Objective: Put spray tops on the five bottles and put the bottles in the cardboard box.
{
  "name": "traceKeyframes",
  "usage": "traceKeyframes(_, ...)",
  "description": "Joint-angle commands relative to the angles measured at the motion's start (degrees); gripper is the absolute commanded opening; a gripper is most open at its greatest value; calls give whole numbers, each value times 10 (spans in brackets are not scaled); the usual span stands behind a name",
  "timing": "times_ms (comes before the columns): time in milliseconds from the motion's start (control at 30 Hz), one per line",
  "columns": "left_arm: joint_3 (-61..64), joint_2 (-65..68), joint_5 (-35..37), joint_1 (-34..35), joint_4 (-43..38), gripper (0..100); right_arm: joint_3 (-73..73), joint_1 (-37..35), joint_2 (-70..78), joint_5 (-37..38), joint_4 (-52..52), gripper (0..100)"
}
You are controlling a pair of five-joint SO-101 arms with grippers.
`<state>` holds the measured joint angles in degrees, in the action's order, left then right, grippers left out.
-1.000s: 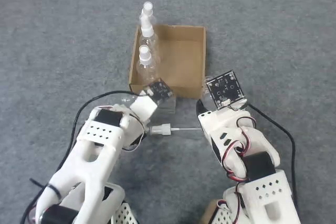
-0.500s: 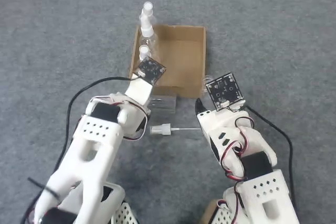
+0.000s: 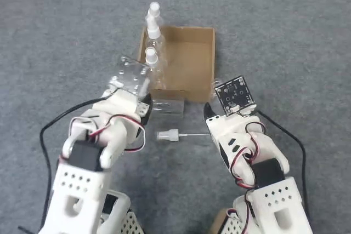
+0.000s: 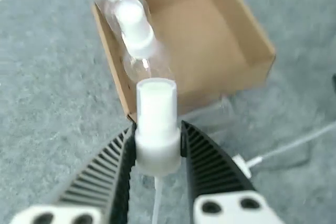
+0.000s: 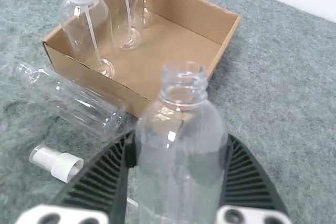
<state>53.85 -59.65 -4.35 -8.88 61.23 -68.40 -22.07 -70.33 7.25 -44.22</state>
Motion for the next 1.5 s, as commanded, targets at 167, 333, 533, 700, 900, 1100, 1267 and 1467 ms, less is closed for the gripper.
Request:
traceKeyframes(167,-12,-115,80,-2,-32,10,9,4,-15,-3,15,133)
traceKeyframes(333,-11,-146,106,0,-48,10,3,4,-16,-3,22,133)
traceKeyframes(533,-9,-177,127,0,-69,10,-18,4,-16,-3,51,133)
traceKeyframes(700,-9,-196,131,-3,-80,10,-18,3,-16,-4,51,133)
traceKeyframes(900,-7,-215,182,1,-76,10,-18,-9,-16,-8,51,133)
traceKeyframes(1100,28,-253,211,1,-80,10,-25,-45,-16,-13,49,133)
traceKeyframes(1267,44,-309,212,2,-78,10,-28,-82,-16,-64,51,136)
traceKeyframes(1467,81,-367,210,2,-80,10,-32,-95,-16,-66,58,137)
